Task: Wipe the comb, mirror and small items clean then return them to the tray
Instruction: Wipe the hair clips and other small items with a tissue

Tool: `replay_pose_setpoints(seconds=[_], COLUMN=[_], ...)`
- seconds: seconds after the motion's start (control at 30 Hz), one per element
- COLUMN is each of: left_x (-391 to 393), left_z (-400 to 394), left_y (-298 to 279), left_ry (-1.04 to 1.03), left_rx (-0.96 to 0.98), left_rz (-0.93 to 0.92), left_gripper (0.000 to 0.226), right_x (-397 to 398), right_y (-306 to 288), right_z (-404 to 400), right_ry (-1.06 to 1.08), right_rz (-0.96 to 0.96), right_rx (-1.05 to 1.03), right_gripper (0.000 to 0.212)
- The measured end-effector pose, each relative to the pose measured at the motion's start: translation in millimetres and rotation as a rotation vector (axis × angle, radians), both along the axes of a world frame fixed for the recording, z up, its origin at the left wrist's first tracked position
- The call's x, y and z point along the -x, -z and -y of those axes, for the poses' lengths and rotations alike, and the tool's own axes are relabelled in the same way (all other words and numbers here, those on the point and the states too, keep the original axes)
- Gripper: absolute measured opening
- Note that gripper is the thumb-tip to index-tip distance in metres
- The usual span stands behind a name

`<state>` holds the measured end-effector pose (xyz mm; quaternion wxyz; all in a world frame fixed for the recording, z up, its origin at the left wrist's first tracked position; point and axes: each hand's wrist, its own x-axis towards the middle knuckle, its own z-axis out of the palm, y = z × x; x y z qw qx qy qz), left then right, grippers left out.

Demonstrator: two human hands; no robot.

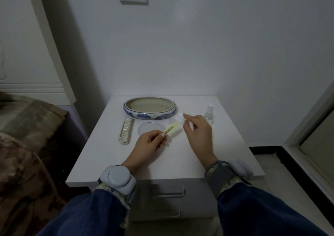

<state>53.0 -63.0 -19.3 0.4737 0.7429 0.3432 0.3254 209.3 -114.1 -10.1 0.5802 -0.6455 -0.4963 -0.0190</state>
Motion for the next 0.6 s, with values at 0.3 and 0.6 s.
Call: replay_pose_setpoints(seconds=[0.3, 0.6], left_x=[-0.6, 0.1], left_z=[-0.1, 1.6], left_y=[-0.6, -1.7], left_ry=[-0.039, 0.016], left_rx=[-0.007, -0.026], left_rz=[-0.003, -0.006], left_gripper=[0.029, 0.027], right_x=[15.0, 6.6], right_y=[9.2, 11.0], right_z=[-1.0, -3.9], right_ry=[-0.286, -0.213], right_rz=[0.256, 0.236], right_rx=[0.096, 0.050], right_gripper=[0.024, 0.023])
